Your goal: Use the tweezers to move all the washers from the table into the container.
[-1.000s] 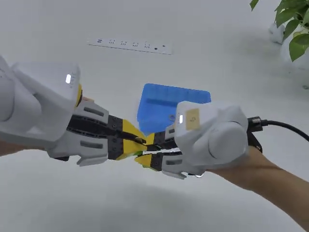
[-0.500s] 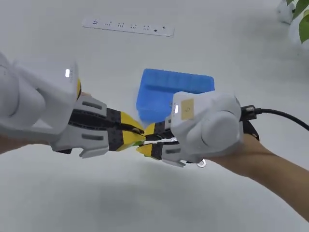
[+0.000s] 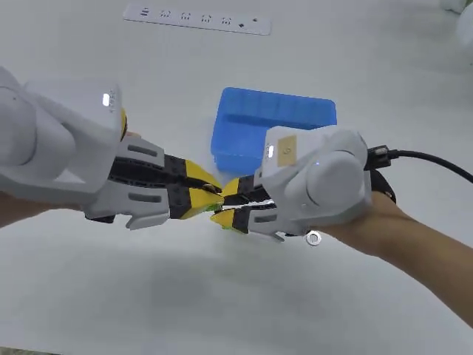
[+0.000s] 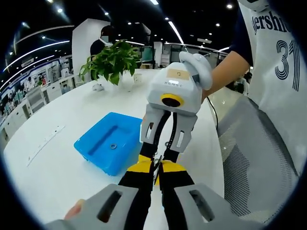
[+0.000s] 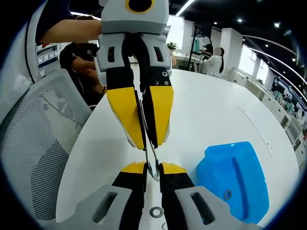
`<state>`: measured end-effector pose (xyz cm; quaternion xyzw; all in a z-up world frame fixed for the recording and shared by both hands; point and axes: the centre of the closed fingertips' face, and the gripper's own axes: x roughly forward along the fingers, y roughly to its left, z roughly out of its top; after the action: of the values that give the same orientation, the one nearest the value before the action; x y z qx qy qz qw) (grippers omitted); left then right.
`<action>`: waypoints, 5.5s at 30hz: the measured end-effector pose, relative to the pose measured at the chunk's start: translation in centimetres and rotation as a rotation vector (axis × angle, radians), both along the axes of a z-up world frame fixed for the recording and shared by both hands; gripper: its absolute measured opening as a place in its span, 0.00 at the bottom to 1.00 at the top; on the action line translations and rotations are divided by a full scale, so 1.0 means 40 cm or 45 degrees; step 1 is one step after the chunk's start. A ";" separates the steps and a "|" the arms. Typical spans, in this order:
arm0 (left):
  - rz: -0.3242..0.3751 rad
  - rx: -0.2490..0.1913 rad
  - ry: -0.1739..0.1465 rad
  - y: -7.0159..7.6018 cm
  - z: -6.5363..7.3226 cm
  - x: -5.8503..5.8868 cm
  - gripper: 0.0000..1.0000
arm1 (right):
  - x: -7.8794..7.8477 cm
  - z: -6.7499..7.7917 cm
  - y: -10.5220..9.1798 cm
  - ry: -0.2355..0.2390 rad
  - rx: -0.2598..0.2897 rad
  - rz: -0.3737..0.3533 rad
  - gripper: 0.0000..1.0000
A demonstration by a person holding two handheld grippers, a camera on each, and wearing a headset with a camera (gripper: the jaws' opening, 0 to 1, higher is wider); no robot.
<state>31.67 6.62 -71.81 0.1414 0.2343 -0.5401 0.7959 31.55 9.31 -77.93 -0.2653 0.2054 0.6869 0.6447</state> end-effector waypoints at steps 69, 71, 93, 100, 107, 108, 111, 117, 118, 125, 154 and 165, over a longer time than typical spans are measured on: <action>-0.039 -0.020 -0.072 -0.021 0.131 -0.005 0.08 | -0.003 0.142 -0.002 -0.097 0.043 0.019 0.10; -0.035 -0.024 -0.090 -0.023 0.151 0.000 0.08 | 0.005 0.161 -0.002 -0.115 0.051 0.010 0.10; -0.157 0.031 -0.217 -0.098 0.219 0.098 0.08 | 0.124 0.234 -0.074 -0.219 0.116 -0.132 0.10; -0.148 0.033 -0.232 -0.095 0.214 0.174 0.08 | 0.205 0.234 -0.073 -0.250 0.124 -0.172 0.10; -0.122 0.034 -0.205 -0.083 0.169 0.228 0.08 | 0.255 0.189 -0.063 -0.247 0.093 -0.154 0.10; -0.121 0.034 -0.199 -0.082 0.161 0.233 0.08 | 0.258 0.181 -0.062 -0.239 0.090 -0.156 0.10; -0.113 0.037 -0.183 -0.082 0.130 0.248 0.08 | 0.268 0.151 -0.064 -0.227 0.068 -0.157 0.10; -0.097 0.027 -0.126 -0.086 0.073 0.274 0.08 | 0.284 0.095 -0.070 -0.180 0.041 -0.159 0.10; -0.096 0.028 -0.120 -0.086 0.067 0.277 0.08 | 0.287 0.085 -0.070 -0.175 0.035 -0.159 0.10; -0.070 -0.004 -0.056 -0.086 0.008 0.301 0.08 | 0.305 0.029 -0.076 -0.109 0.017 -0.174 0.10; -0.101 0.008 -0.071 -0.101 0.048 0.257 0.08 | 0.277 0.063 -0.086 -0.125 0.014 -0.171 0.12; -0.155 0.051 -0.172 -0.120 0.132 0.187 0.08 | 0.220 0.150 -0.097 -0.201 0.031 -0.144 0.11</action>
<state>39.16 1.82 -66.51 0.2075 0.1819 -0.5720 0.7725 40.33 5.45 -71.92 -0.2987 0.1604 0.6289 0.6996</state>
